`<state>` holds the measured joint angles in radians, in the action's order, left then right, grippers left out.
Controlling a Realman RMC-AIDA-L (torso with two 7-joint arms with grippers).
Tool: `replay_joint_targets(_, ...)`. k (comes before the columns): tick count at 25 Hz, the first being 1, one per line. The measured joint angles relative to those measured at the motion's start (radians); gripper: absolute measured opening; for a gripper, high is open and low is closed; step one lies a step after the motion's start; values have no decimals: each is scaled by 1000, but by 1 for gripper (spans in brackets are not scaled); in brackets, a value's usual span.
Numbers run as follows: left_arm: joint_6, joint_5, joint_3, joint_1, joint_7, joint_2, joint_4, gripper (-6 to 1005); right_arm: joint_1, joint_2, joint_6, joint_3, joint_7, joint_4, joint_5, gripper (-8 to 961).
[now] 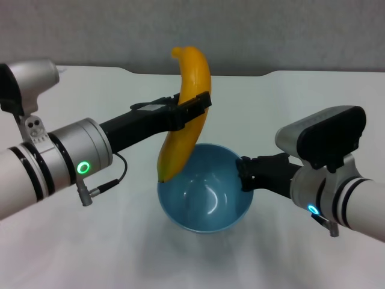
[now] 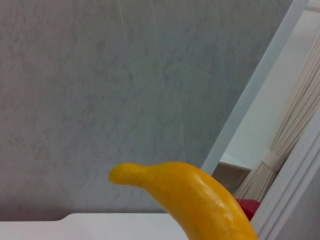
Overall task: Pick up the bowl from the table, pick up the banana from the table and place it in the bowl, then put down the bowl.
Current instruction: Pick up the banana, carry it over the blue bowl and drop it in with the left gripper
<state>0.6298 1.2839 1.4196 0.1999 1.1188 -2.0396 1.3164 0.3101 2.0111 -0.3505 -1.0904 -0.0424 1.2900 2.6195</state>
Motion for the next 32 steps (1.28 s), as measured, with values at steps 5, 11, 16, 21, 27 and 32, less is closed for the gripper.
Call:
replay_joint_targets(5, 20, -112, -14, 11, 114, -1, -69, 579, 9, 0, 4, 4, -1, 1, -14, 46)
replay_joint_targets(11, 29, -183, -36, 17, 179, -1, -111, 588, 10, 0, 12, 6, -1, 16, -15, 47)
replay_joint_targets(16, 36, -190, -45, 19, 202, -1, -117, 595, 10, -1, 12, 11, -2, 35, -15, 47)
replay_joint_targets(21, 37, -229, -49, 22, 233, -2, -154, 602, 11, -2, 12, 12, -2, 48, -15, 47)
replay_joint_targets(27, 50, -270, -58, 23, 274, -2, -168, 610, 11, -2, 12, 11, -2, 58, -12, 48)
replay_joint_targets(32, 53, -271, -58, 23, 284, -2, -169, 618, 11, -2, 12, 10, -2, 62, -9, 48)
